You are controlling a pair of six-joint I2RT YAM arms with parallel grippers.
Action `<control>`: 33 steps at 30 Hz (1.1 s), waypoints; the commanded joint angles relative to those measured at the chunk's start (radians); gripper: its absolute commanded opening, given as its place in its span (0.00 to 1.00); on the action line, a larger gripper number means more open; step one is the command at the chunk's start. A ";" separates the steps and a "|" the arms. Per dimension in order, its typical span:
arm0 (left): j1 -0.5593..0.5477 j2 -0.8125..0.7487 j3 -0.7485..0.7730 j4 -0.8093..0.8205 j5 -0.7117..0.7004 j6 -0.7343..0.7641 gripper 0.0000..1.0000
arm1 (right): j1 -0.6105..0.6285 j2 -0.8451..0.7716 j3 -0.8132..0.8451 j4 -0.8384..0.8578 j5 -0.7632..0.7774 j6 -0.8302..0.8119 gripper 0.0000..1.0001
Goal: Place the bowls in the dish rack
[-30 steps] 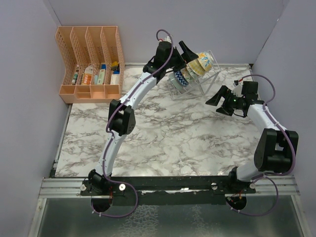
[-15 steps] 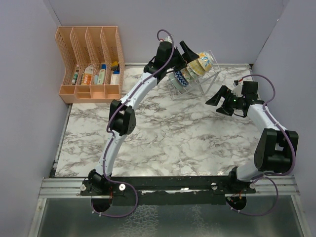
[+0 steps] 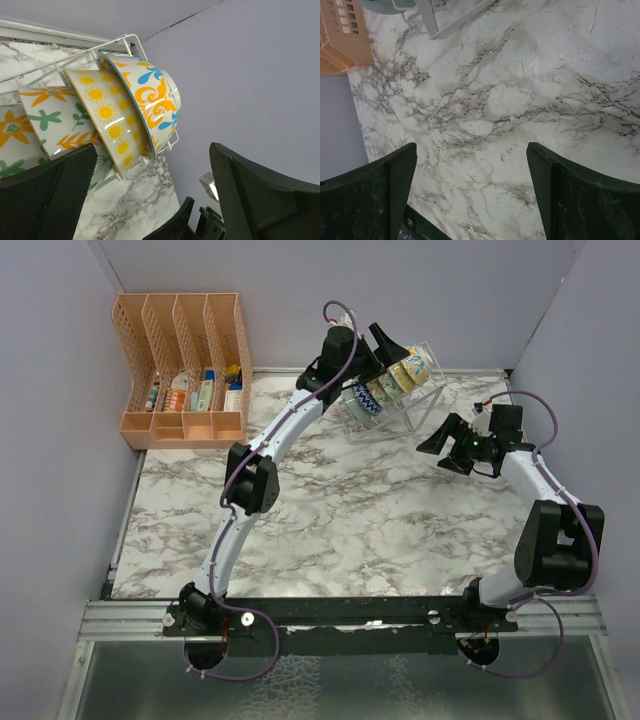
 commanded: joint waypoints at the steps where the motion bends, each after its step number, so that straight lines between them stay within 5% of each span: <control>1: -0.010 0.045 0.026 0.039 -0.004 -0.023 0.99 | -0.006 0.006 0.016 0.018 -0.009 -0.005 0.90; 22: 0.007 -0.161 -0.133 -0.096 -0.043 0.138 0.99 | -0.006 -0.023 0.013 0.010 -0.009 -0.004 0.90; 33: 0.020 -0.573 -0.505 -0.233 -0.180 0.326 0.99 | -0.006 -0.055 0.041 -0.006 -0.032 -0.004 0.90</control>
